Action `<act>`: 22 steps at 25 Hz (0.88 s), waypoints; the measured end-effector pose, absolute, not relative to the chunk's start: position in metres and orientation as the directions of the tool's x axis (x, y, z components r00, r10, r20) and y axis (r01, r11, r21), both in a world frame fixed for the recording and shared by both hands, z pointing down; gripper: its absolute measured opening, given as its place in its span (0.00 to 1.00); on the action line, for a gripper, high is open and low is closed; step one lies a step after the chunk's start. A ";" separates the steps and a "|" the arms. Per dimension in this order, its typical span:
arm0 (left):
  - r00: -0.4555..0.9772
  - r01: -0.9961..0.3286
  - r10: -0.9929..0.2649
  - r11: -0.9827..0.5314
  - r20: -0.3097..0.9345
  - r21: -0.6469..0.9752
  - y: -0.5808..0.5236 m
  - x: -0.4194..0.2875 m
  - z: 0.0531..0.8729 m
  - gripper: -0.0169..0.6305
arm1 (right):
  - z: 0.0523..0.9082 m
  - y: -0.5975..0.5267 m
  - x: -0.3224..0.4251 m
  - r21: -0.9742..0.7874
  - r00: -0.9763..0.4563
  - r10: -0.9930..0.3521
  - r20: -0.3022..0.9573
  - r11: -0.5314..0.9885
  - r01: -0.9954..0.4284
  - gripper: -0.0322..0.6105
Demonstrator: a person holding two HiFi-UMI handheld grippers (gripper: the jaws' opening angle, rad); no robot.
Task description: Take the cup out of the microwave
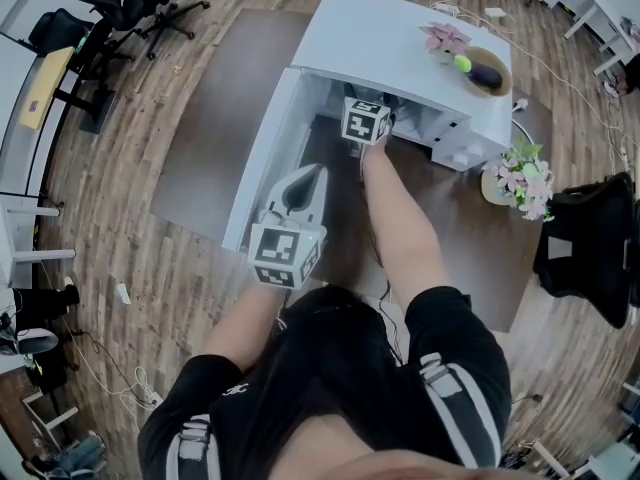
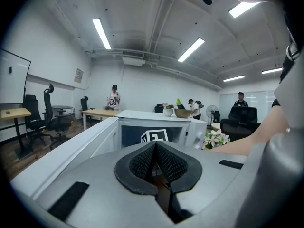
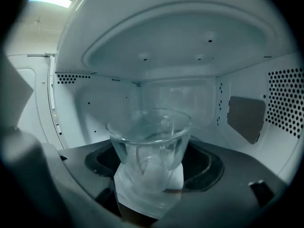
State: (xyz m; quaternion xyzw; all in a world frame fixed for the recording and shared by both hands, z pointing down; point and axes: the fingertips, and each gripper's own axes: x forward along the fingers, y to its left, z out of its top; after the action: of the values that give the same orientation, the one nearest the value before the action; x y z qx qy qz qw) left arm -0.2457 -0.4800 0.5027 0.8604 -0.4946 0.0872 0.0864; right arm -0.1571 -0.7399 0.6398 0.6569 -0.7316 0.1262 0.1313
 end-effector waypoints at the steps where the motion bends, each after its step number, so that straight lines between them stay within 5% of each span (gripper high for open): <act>1: 0.496 -0.866 -0.835 -0.496 0.240 0.065 -0.479 -0.246 0.504 0.03 | 0.640 -0.739 -0.158 -0.016 -0.110 -0.928 0.355 0.112 -0.994 0.63; 22: 0.505 -0.863 -0.847 -0.499 0.166 0.077 -0.429 -0.237 0.463 0.03 | 0.560 -0.565 -0.128 -0.071 -0.225 -0.956 0.189 0.215 -0.974 0.63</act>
State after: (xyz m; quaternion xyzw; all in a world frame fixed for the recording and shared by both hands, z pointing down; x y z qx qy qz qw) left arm -0.2368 -0.4290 0.4628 0.8641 -0.4949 0.0530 0.0749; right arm -0.1281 -0.5653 0.5603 0.6205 -0.7776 0.0871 0.0523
